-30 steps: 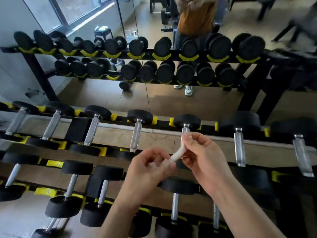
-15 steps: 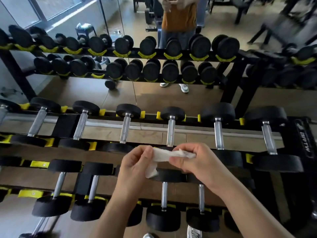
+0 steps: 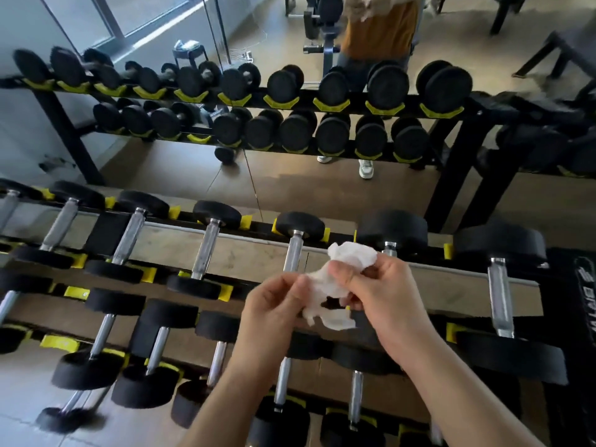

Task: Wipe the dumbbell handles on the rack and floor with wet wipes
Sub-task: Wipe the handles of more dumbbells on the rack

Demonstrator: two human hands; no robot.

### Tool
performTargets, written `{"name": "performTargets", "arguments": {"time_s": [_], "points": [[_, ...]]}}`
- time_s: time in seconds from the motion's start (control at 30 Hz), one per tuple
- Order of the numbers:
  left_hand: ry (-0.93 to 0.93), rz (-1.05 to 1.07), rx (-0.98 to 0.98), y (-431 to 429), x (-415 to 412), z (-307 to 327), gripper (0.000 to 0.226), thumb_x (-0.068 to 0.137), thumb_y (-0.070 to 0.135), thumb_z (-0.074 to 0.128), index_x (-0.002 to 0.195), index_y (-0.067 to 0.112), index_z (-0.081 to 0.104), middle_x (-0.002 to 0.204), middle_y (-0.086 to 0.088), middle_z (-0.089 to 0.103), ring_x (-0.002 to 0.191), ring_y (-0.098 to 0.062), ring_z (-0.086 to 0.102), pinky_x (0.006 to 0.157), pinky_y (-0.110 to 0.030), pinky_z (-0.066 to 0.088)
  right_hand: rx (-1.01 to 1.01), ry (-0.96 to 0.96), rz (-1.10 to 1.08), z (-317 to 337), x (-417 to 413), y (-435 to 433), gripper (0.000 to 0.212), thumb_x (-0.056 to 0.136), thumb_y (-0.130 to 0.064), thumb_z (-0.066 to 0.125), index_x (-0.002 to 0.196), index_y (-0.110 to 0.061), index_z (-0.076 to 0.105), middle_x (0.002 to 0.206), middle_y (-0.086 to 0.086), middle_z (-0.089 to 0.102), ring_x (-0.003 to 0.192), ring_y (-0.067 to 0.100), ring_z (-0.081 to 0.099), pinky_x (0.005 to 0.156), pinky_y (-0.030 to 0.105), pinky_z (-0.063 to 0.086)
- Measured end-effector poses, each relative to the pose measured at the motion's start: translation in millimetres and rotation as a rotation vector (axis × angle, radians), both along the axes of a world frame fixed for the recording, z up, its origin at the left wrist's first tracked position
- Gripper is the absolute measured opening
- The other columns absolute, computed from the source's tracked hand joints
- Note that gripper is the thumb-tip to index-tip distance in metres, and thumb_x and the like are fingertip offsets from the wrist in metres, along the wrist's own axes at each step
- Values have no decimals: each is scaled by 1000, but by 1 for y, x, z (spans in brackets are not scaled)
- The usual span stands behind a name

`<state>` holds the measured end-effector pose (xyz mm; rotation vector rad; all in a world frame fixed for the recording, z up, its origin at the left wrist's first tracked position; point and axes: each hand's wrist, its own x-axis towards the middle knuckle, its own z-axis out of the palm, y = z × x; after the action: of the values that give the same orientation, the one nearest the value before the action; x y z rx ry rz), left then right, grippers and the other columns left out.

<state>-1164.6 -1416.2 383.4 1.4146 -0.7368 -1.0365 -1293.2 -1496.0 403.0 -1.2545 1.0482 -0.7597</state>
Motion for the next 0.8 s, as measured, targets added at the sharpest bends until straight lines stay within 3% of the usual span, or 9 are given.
{"name": "performTargets", "arguments": {"time_s": [0.13, 0.2, 0.27, 0.33, 0.4, 0.5, 0.57, 0.67, 0.8], "points": [[180, 109, 18, -21, -22, -4, 25, 87, 37, 54, 84, 15, 65, 73, -8, 63, 60, -26, 52, 53, -31, 43, 450, -237, 20, -14, -16, -24, 18, 77, -26, 69, 78, -8, 67, 57, 2, 51, 54, 15, 47, 56, 25, 42], [184, 88, 43, -28, -24, -8, 26, 84, 44, 57, 83, 20, 68, 76, -6, 64, 64, -28, 51, 56, -32, 41, 594, -256, -17, -21, -19, -34, 20, 81, -28, 69, 77, -9, 66, 62, 3, 53, 58, 14, 50, 56, 24, 43], [119, -43, 105, -30, -19, -14, 32, 81, 51, 63, 87, 20, 69, 76, -10, 62, 65, -31, 49, 57, -37, 40, 677, -264, -55, -29, -20, -42, 24, 87, -32, 65, 89, -8, 66, 74, 7, 60, 68, 17, 55, 59, 26, 47], [-31, -246, 220, -32, -11, -19, 26, 77, 46, 73, 88, 23, 69, 75, -14, 62, 66, -33, 51, 61, -44, 45, 708, -225, -77, -38, -18, -49, 28, 92, -34, 59, 101, -8, 63, 84, 11, 62, 71, 18, 57, 60, 28, 49], [-150, -312, 277, -32, -3, -26, 20, 75, 39, 75, 88, 24, 69, 78, -12, 65, 68, -25, 57, 64, -39, 51, 705, -173, -82, -46, -13, -54, 29, 94, -34, 57, 103, -7, 62, 81, 10, 59, 61, 14, 55, 50, 23, 47], [-43, -269, 204, -34, 9, -32, 19, 80, 21, 71, 91, 6, 68, 73, -5, 64, 65, -12, 56, 59, -21, 47, 608, -94, -18, -59, 3, -57, 26, 92, -30, 61, 107, -9, 62, 73, 5, 59, 52, 10, 52, 42, 17, 42], [-44, -267, 192, -38, 18, -38, 8, 84, 4, 68, 91, 1, 67, 77, -5, 65, 70, -12, 59, 64, -22, 50, 476, 37, 4, -70, 16, -58, 28, 87, -29, 67, 109, -15, 58, 86, 5, 65, 62, 13, 61, 49, 20, 48], [-183, -243, 206, -50, 32, -50, 16, 83, 3, 70, 90, 17, 72, 82, -1, 70, 79, -19, 65, 74, -31, 54, 383, 94, 64, -81, 30, -62, 27, 82, -35, 70, 98, -14, 62, 91, 7, 67, 76, 22, 65, 63, 30, 55], [-296, -137, 198, -67, 54, -62, 24, 80, 13, 76, 86, 36, 73, 83, 8, 72, 76, -10, 67, 68, -25, 56, 618, -61, 247, -88, 47, -70, 50, 93, -45, 54, 100, 3, 67, 73, 7, 63, 57, 14, 47, 50, 22, 37]]}}
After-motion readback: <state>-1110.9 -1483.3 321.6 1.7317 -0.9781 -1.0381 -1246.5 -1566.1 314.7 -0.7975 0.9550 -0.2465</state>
